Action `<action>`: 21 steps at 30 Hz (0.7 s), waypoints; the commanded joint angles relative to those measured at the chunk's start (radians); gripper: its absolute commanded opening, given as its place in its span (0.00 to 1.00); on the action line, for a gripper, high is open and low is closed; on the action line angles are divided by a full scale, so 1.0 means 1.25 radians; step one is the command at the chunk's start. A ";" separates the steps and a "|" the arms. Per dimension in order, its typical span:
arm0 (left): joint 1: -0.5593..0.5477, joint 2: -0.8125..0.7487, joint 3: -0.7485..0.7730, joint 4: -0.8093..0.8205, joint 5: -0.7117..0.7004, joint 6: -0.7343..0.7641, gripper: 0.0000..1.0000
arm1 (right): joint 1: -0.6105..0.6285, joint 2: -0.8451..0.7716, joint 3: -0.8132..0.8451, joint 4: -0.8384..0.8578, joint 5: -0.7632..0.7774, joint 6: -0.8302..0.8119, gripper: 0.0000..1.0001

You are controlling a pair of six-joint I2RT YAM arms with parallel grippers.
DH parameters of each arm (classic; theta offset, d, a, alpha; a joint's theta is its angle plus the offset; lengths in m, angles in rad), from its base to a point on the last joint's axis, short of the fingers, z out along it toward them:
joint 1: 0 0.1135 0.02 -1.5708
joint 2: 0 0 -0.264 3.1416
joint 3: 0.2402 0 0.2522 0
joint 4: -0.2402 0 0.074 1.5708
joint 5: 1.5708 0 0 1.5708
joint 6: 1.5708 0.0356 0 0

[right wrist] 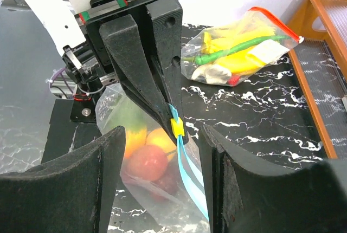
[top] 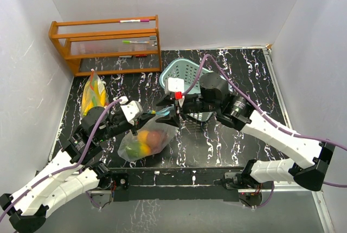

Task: Place the food in the zip-top bag and seal the zipper
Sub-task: Zip the zipper food storage bag at the center of the board.

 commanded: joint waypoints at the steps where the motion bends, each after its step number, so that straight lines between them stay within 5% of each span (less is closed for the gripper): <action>1: -0.001 -0.007 0.002 0.031 0.012 -0.009 0.00 | 0.002 0.014 -0.001 0.058 -0.020 -0.008 0.58; 21: -0.001 -0.017 0.003 0.029 0.010 -0.011 0.00 | 0.003 0.071 0.014 0.082 -0.063 0.033 0.39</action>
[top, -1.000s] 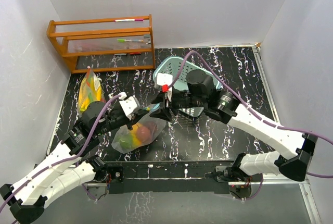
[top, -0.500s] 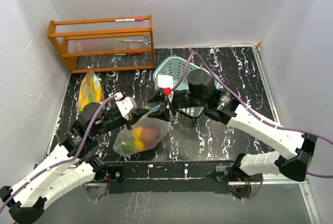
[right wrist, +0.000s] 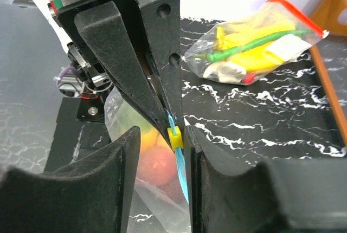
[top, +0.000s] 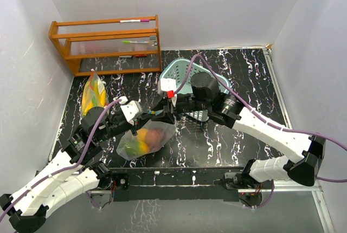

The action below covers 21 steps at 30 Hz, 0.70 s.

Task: Place the food in the zip-top bag and seal the zipper
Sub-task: Zip the zipper food storage bag at the center of the board.

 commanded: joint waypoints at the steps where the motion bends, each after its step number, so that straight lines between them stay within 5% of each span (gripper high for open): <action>1: -0.001 -0.016 0.003 0.027 0.010 -0.005 0.00 | 0.002 0.014 0.019 0.043 -0.024 0.022 0.37; 8: 0.000 -0.020 -0.001 0.025 0.010 -0.005 0.00 | 0.001 0.014 0.026 0.050 -0.020 0.032 0.29; 13: -0.001 -0.021 -0.004 0.029 0.009 -0.007 0.00 | 0.001 0.018 0.031 0.048 -0.032 0.042 0.09; 21: -0.001 -0.031 0.026 0.024 -0.025 -0.009 0.00 | -0.007 0.016 0.028 0.003 -0.021 0.054 0.08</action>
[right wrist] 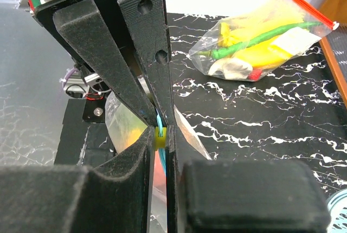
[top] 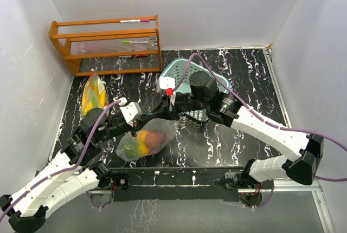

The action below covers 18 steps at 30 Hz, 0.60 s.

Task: Place the food in the zip-top bag and seal the zipper
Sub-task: Zip the zipper food storage bag at the center of the board.

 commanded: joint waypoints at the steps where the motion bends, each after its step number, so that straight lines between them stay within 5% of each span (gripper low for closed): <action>1: 0.000 -0.019 0.040 0.031 -0.023 -0.008 0.00 | -0.003 -0.009 0.020 -0.002 0.006 0.020 0.08; 8: 0.000 -0.028 0.089 0.018 -0.008 -0.010 0.00 | -0.023 -0.059 -0.031 -0.009 0.115 0.018 0.08; 18: 0.000 -0.038 0.124 0.026 0.023 -0.036 0.00 | -0.074 -0.078 -0.057 -0.033 0.071 0.015 0.08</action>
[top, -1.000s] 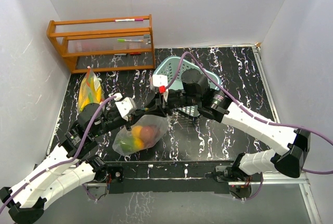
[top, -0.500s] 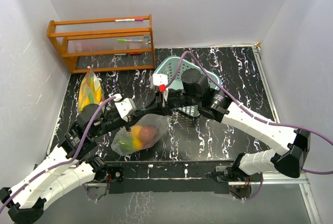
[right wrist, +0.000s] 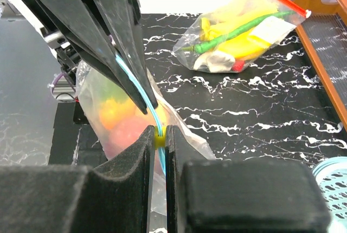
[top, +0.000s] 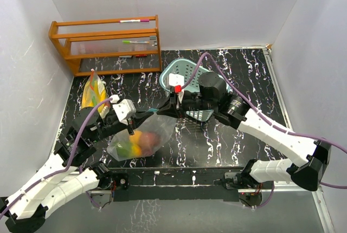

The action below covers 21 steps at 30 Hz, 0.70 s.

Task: Place the food in the zip-top bag and seal the zipper
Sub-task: Zip the zipper food storage bag at the center of the board.

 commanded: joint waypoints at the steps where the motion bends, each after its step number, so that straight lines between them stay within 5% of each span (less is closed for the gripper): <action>1: 0.003 -0.034 0.060 0.041 0.008 -0.014 0.00 | -0.039 -0.015 -0.010 -0.052 0.028 -0.007 0.08; 21: 0.003 -0.045 0.131 0.028 -0.280 0.050 0.00 | -0.113 -0.071 -0.210 -0.063 0.049 0.029 0.08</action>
